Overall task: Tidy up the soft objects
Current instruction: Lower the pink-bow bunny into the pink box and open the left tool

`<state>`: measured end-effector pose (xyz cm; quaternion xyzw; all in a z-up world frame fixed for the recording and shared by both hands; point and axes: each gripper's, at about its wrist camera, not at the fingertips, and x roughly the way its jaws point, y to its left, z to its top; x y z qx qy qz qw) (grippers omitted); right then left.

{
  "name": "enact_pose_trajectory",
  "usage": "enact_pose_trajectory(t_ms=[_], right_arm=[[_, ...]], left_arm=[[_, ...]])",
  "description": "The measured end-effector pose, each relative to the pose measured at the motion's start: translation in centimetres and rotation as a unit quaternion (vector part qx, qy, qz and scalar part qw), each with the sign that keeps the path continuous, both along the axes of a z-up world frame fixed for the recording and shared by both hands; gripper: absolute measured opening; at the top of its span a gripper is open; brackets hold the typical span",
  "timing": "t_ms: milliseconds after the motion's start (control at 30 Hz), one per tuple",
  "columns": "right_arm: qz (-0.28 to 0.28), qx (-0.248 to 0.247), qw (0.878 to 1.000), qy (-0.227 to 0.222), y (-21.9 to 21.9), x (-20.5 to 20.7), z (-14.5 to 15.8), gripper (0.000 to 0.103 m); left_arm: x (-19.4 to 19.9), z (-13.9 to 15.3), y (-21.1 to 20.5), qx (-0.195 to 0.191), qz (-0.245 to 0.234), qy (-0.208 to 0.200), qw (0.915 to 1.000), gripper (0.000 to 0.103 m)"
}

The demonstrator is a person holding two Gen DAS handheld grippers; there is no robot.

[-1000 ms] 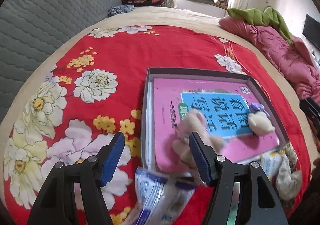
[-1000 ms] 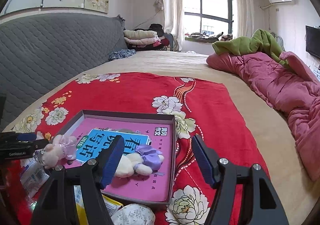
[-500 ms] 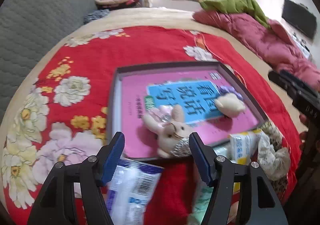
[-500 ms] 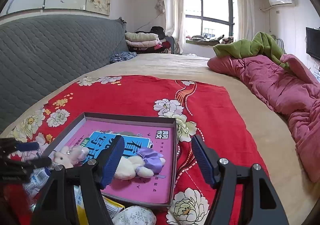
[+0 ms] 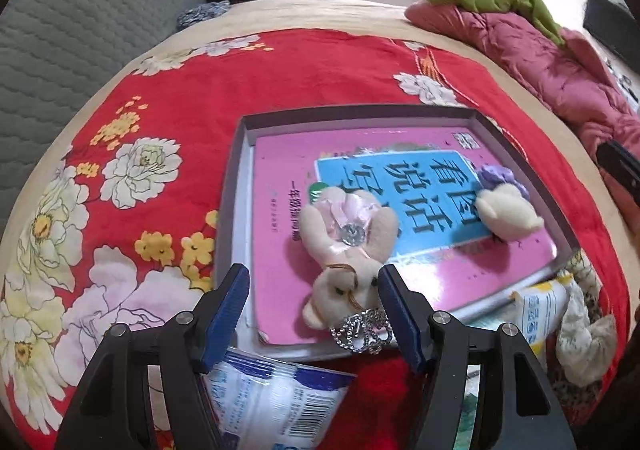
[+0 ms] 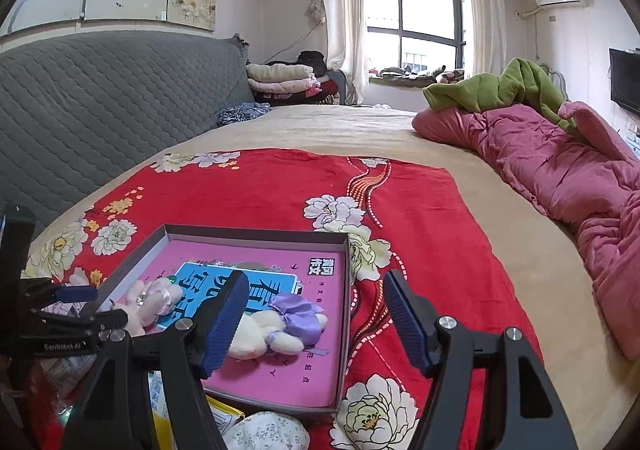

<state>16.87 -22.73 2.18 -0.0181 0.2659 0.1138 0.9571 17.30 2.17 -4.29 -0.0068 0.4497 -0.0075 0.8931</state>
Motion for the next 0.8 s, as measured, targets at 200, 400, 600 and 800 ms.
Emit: enact_pose_trajectory(t_ms=[200,400,600,800], right_arm=[[0.008,0.009,1.0,-0.009,-0.1,-0.3,0.4,0.069],[0.021,0.02,0.999,-0.018,0.1,-1.1,1.1,0.07],[0.03,0.025,0.999,-0.024,0.2,-2.5,1.8,0.073],[0.029,0.037,0.999,-0.019,0.0,-3.8,2.0,0.073]], left_arm=[[-0.2,1.1,1.9,-0.022,0.022,-0.019,0.9993,0.068],[-1.5,3.2,3.4,-0.03,0.043,-0.05,0.9974,0.069],[-3.3,4.6,3.1,-0.029,0.041,-0.071,0.9962,0.069],[-5.6,6.0,2.0,-0.029,0.041,-0.08,0.9955,0.069]])
